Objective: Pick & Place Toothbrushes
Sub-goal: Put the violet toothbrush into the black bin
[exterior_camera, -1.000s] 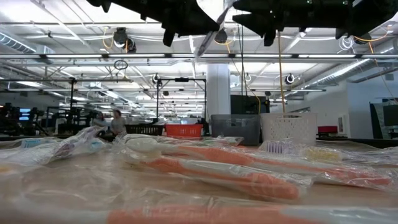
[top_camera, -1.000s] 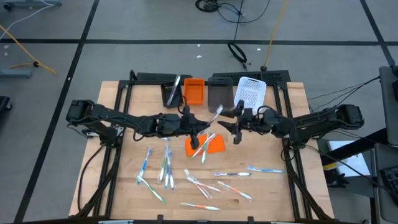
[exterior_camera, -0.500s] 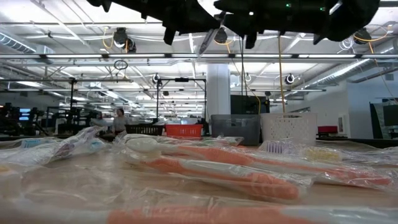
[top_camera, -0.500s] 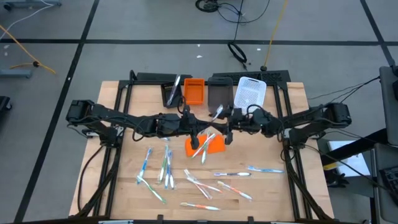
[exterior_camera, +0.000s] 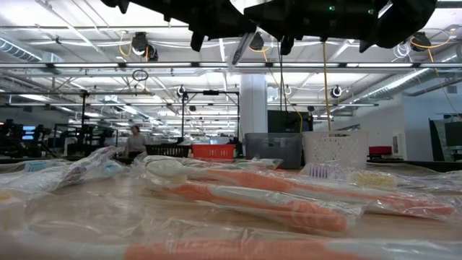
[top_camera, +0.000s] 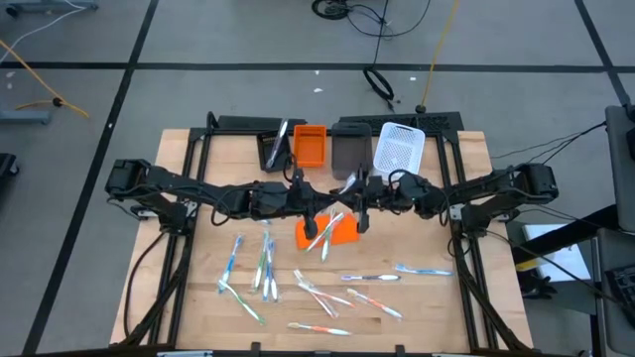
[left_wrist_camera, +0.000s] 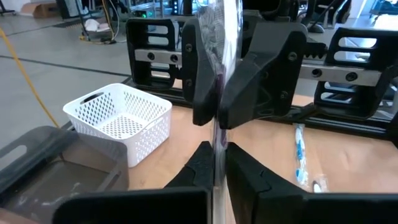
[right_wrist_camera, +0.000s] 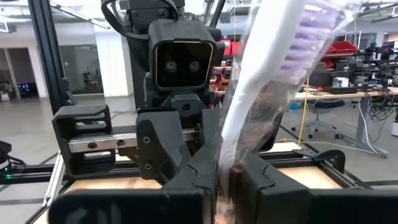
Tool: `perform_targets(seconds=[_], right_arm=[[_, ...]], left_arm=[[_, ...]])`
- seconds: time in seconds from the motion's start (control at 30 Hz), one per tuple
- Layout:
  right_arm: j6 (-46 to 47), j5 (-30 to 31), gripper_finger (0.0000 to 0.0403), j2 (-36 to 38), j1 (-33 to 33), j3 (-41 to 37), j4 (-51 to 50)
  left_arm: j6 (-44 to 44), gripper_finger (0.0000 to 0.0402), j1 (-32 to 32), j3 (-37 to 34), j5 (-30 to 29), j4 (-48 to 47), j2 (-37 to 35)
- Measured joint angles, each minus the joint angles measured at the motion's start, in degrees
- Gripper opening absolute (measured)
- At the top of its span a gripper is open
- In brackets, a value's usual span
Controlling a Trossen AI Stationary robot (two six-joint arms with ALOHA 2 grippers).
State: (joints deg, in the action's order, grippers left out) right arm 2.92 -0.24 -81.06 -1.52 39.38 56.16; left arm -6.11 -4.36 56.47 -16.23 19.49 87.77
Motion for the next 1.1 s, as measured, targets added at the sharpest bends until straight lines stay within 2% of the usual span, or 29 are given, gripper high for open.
perform_targets(seconds=[0.13, 0.37, 0.57, 0.77, 0.93, 1.1], right_arm=[[-0.4, 0.2, 0.0013, 0.0, 0.0, 0.0, -1.6], [-0.4, 0.1, 0.0013, 0.1, -0.7, 0.0, -2.6], [1.3, 0.3, 0.0013, 3.2, -3.8, 0.0, -12.1], [2.0, 0.5, 0.0013, 5.7, -6.4, 3.0, -24.7], [0.4, 2.0, 0.0013, 3.9, -7.1, 9.0, -35.5], [-1.8, 1.9, 0.0013, 1.9, -7.2, 13.8, -40.2]], left_arm=[[-0.1, 0.0061, 0.0, 0.0, -0.9, -0.8, 0.0], [3.0, 0.0160, -0.3, 0.0, -4.9, -1.8, 0.0], [3.1, 0.0223, -0.2, 0.0, -5.0, -3.9, 0.0], [3.0, 0.0243, -0.2, 0.0, -5.0, -5.7, 0.0], [2.9, 0.0243, -0.2, 0.0, -5.2, -6.7, 0.0], [3.0, 0.0244, -0.2, -0.1, -8.0, -9.4, 0.0]])
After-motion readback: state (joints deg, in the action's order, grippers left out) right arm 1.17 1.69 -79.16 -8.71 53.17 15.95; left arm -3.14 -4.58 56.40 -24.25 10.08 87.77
